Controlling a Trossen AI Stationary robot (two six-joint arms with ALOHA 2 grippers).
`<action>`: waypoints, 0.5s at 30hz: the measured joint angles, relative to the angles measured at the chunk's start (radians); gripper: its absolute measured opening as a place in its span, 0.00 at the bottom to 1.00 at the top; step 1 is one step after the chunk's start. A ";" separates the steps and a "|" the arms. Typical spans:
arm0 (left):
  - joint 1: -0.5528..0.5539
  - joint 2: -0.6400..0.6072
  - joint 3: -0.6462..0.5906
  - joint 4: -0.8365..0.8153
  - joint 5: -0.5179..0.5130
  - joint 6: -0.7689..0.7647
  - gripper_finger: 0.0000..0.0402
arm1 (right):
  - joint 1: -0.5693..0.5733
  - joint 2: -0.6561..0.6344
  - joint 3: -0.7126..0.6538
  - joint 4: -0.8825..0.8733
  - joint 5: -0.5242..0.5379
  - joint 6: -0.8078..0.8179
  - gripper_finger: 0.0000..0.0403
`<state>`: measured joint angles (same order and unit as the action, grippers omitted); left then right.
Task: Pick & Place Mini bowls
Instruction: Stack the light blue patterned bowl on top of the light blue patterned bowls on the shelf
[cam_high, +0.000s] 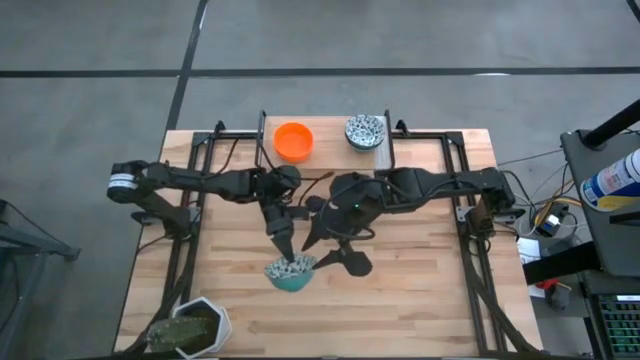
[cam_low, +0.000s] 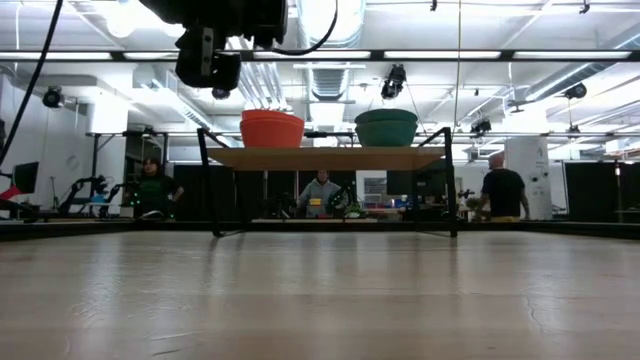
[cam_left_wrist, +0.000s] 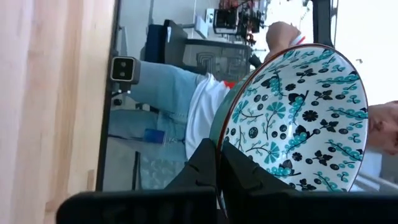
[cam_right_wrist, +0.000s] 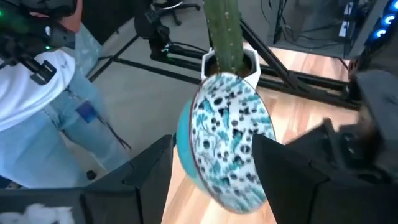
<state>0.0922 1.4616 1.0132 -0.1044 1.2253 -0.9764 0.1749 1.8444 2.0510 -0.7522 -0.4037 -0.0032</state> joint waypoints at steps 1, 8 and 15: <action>0.006 0.000 0.001 -0.003 0.000 -0.003 0.00 | 0.001 0.004 0.000 0.001 -0.004 0.000 0.53; 0.037 0.000 0.008 0.008 -0.015 -0.020 0.00 | 0.003 0.020 0.002 0.002 -0.046 0.029 0.53; 0.042 0.000 0.007 0.061 -0.055 -0.059 0.00 | 0.003 0.020 0.000 0.000 -0.069 0.056 0.53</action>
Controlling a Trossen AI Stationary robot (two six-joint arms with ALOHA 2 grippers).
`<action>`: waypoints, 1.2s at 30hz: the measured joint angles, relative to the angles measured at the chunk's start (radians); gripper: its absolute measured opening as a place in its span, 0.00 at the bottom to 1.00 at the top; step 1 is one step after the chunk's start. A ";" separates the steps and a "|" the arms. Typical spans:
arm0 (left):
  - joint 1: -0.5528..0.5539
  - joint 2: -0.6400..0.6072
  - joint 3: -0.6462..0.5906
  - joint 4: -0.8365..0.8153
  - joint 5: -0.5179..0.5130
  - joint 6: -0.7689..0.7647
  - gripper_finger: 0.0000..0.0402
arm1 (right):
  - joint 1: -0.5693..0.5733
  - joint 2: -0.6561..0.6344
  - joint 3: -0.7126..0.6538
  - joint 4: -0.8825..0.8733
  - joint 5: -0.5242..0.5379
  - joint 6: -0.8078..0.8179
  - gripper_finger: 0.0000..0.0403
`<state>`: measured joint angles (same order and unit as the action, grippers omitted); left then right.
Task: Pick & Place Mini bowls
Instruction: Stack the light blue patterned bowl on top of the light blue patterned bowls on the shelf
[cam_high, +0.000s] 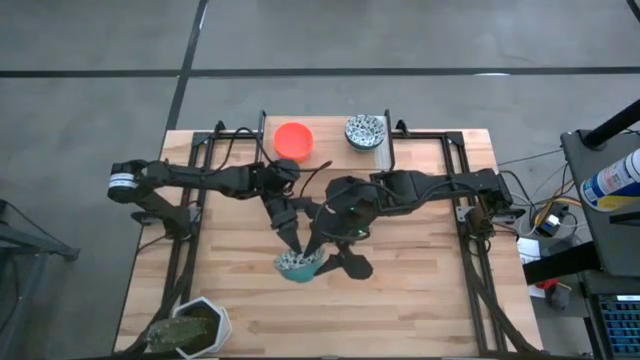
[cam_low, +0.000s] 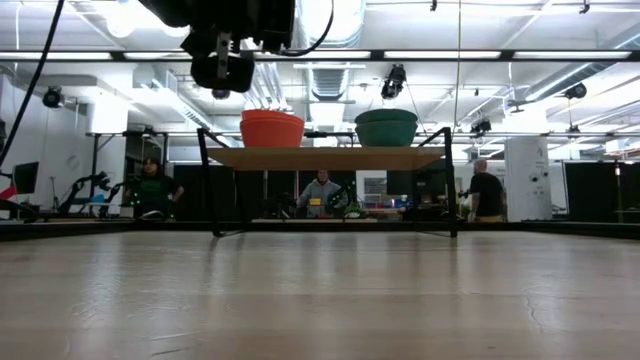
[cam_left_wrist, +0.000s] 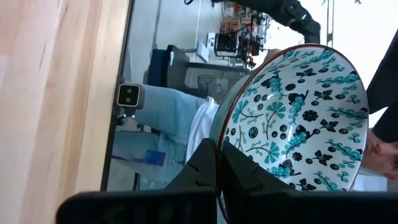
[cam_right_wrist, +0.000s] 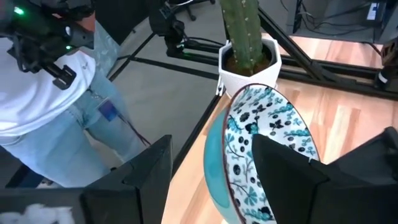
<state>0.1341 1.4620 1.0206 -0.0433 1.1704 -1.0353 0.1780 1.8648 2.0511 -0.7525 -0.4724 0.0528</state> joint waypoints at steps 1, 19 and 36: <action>0.000 0.000 0.000 0.005 -0.002 -0.008 0.00 | 0.000 0.000 -0.001 0.000 0.000 0.000 0.53; -0.005 0.000 -0.002 0.032 -0.184 -0.244 0.00 | 0.001 0.001 -0.014 -0.158 -0.052 0.019 0.39; -0.008 0.000 -0.002 0.011 -0.245 -0.284 0.00 | -0.002 0.001 -0.049 -0.215 -0.075 0.004 0.16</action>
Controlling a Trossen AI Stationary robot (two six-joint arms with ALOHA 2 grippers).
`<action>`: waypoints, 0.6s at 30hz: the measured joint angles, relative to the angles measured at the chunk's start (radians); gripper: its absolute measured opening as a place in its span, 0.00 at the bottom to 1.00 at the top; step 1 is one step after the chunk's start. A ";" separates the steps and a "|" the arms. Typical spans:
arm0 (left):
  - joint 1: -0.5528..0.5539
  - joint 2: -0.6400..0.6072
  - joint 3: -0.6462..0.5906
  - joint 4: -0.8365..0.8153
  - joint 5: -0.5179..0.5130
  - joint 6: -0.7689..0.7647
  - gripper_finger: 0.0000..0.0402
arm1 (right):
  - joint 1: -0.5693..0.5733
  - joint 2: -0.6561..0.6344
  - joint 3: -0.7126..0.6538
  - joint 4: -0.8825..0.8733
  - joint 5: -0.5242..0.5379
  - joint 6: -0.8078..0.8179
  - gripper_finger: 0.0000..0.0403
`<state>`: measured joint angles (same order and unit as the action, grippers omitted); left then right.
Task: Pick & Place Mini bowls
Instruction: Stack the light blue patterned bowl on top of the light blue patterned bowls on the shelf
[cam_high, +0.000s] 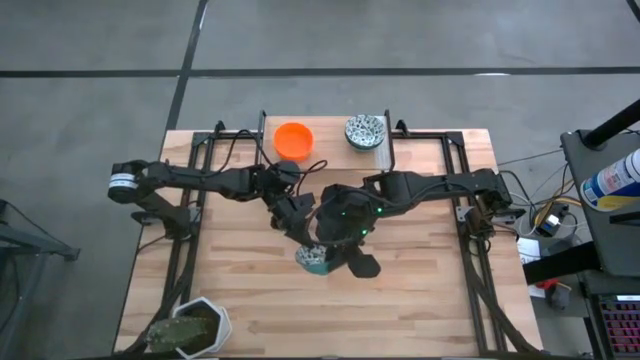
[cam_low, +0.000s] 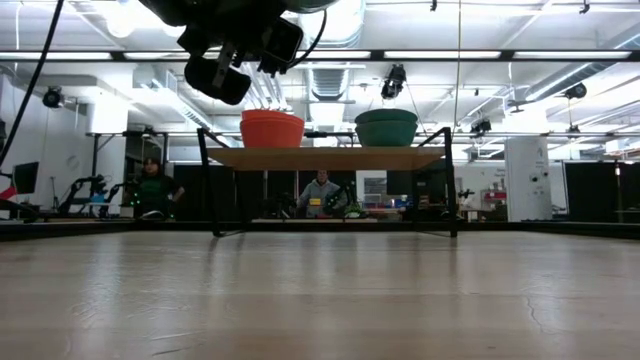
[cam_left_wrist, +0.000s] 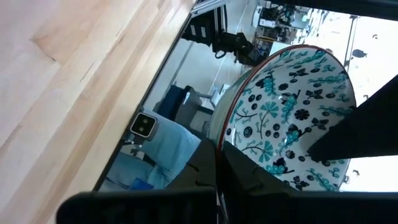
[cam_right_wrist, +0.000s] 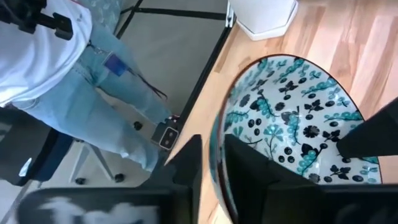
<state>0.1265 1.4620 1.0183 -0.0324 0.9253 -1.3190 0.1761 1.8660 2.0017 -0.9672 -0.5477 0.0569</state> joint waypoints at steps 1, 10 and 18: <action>0.000 0.000 0.000 0.000 -0.001 0.000 0.00 | 0.000 0.000 -0.003 0.001 0.000 0.000 0.13; 0.002 -0.005 0.002 0.036 -0.042 -0.018 0.11 | 0.002 0.001 -0.010 -0.023 -0.023 0.027 0.03; 0.018 -0.010 0.002 0.247 -0.132 -0.059 0.22 | 0.001 0.001 -0.017 -0.030 0.008 0.058 0.03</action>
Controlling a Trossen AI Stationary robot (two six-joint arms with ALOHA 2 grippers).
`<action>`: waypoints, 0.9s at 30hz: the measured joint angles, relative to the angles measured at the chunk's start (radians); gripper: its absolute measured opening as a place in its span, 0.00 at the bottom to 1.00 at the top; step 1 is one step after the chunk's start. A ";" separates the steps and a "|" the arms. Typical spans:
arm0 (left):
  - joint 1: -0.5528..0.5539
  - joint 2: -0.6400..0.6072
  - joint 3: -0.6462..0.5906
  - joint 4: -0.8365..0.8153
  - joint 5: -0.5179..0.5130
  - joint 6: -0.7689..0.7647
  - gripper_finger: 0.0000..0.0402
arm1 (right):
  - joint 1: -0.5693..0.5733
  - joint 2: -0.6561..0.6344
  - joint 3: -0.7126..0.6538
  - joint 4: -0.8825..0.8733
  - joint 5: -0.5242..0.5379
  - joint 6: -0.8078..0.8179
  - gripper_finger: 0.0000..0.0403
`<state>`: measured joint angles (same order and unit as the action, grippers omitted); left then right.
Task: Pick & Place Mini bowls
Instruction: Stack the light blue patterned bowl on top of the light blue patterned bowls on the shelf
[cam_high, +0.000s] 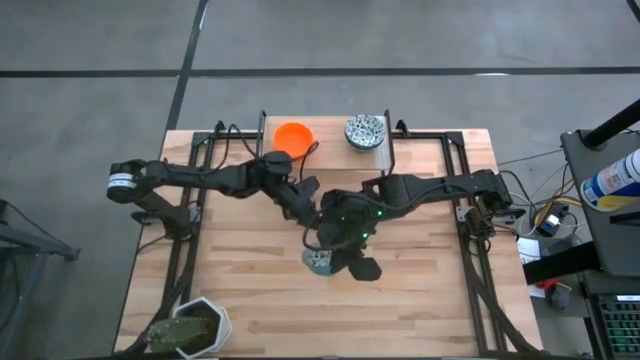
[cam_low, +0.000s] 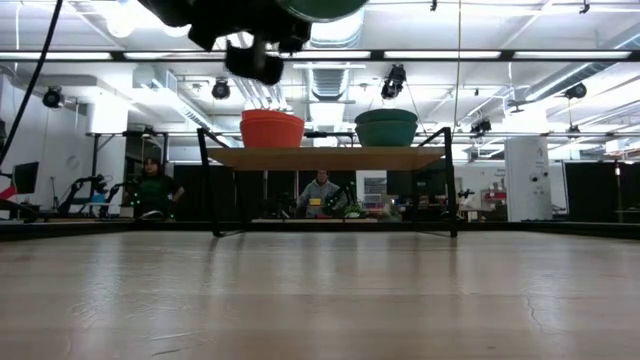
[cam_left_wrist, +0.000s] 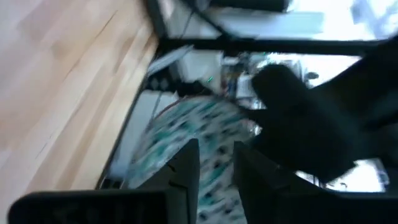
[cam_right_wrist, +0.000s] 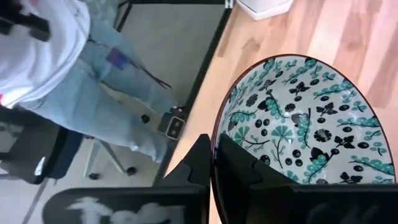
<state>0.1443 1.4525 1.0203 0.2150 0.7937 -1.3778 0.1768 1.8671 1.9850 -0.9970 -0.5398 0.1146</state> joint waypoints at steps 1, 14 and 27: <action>0.003 0.000 0.000 0.042 -0.014 -0.010 0.23 | 0.000 0.000 -0.001 -0.003 0.008 0.000 0.03; 0.020 -0.056 -0.005 0.137 -0.215 0.013 0.25 | -0.004 -0.010 0.016 -0.145 0.182 -0.021 0.02; 0.022 -0.253 -0.001 0.255 -0.381 0.123 0.25 | -0.072 -0.007 -0.001 -0.308 0.334 0.036 0.02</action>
<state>0.1661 1.1996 1.0196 0.4699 0.4126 -1.2544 0.1044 1.8599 1.9842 -1.3047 -0.2058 0.1511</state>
